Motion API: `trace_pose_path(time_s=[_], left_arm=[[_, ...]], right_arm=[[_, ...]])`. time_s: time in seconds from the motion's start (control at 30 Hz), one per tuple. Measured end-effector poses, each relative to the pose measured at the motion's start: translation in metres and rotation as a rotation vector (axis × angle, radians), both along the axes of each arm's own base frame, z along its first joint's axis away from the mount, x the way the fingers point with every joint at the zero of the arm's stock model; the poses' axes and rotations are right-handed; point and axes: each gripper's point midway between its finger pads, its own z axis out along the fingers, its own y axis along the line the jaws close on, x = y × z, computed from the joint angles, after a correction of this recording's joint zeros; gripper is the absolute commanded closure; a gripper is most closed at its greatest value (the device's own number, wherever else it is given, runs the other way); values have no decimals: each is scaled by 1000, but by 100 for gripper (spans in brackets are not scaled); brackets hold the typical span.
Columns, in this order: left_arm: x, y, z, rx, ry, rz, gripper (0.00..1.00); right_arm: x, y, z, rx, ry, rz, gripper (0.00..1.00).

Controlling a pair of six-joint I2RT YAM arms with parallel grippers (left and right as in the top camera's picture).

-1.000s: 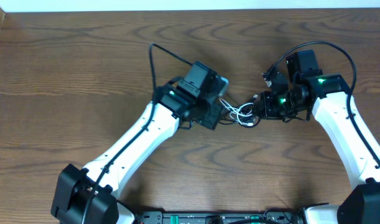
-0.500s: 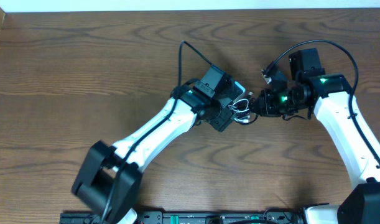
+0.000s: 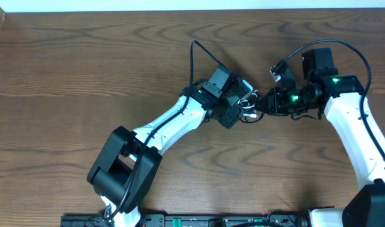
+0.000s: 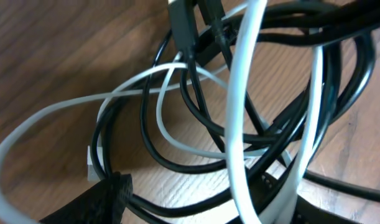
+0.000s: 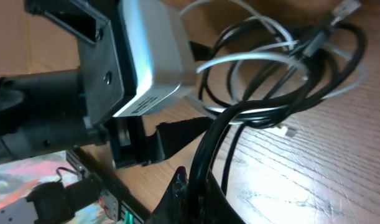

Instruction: Untangle cables

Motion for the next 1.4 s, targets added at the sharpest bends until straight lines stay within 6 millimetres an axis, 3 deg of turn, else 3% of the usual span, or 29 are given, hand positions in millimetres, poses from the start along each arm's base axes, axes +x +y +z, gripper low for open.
trace_pose_path(time_s=[0.13, 0.23, 0.3, 0.4, 0.53, 0.8, 0.97, 1.23, 1.4], left_arm=[[8, -11, 8, -53, -39, -11, 61], [13, -16, 9, -75, -55, -9, 86], [14, -17, 5, -76, -50, 1, 92], [20, -11, -2, -60, -34, 69, 92], [43, 13, -4, -47, -19, 244, 92], [83, 71, -5, -90, 55, 558, 93], [78, 74, -8, -101, 109, 583, 93], [70, 70, -11, -96, 140, 572, 93], [69, 69, -4, -106, 136, 567, 93]], right_arm=[[-1, 4, 3, 26, -1, 9, 99], [0, 6, 6, 46, -4, 13, 99], [0, 6, 8, 67, -7, 13, 99], [4, 2, 14, 110, -11, -4, 99], [13, -14, 23, 176, -23, -58, 99], [48, -72, 40, 254, -112, -247, 99], [63, -115, 28, 145, -114, -415, 99], [66, -175, -6, -190, -73, -632, 99], [65, -190, -14, -282, -66, -678, 98]])
